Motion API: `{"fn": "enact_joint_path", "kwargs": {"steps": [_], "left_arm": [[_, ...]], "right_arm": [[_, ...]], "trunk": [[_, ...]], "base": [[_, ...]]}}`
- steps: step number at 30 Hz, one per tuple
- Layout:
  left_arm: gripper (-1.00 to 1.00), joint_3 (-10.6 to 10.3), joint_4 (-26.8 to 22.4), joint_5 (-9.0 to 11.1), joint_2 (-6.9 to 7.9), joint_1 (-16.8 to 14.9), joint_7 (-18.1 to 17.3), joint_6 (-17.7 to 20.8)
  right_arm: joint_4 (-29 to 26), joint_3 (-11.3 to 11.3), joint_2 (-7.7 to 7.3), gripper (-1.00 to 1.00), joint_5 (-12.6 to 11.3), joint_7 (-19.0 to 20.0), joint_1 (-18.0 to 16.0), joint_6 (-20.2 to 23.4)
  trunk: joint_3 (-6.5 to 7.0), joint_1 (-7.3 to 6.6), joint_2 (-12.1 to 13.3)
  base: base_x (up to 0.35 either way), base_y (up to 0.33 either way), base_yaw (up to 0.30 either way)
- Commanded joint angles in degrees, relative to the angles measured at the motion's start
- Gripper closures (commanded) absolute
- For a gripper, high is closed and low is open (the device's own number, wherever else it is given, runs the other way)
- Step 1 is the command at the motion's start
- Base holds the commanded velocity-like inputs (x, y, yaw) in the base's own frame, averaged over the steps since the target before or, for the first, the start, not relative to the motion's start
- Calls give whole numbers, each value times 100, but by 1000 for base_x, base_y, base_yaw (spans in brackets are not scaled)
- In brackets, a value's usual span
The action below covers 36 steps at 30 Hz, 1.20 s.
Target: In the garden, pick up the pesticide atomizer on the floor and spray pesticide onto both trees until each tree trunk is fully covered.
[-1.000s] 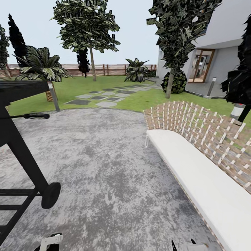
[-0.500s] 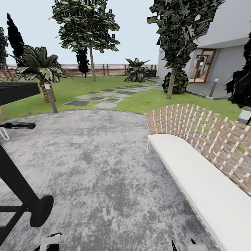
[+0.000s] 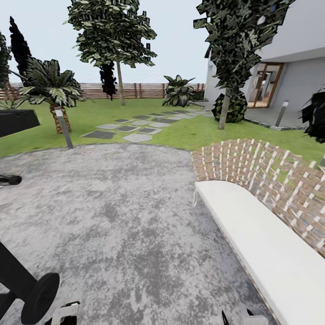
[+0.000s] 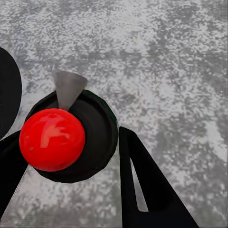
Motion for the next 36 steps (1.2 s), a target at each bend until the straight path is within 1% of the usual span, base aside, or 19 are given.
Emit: {"fn": "enact_joint_path", "kwargs": {"steps": [1,5,11,26,36], "left_arm": [[100,-47,7,59,6,-5,-7,-25],[100,-46,7,59,6,-5,-7,-25],[100,-41,7,59,6,-5,-7,-25],[100,-41,8,59,6,-5,-7,-25],[100,-41,11,59,6,-5,-7,-25]], "right_arm": [[3,11,-1,-100,0,-1,-2,-16],[3,11,-1,-100,0,-1,-2,-16],[3,11,-1,-100,0,-1,-2,-16],[3,19,1,-100,0,16,-2,-14],[3,11,10,-100,0,17,-2,-16]], "trunk": [[-5,2,-2],[-5,2,-2],[-14,2,-2],[-142,2,-2],[-210,2,-2]], "base": [[339,0,185],[339,0,192],[339,0,22],[339,23,7],[339,101,133]]}}
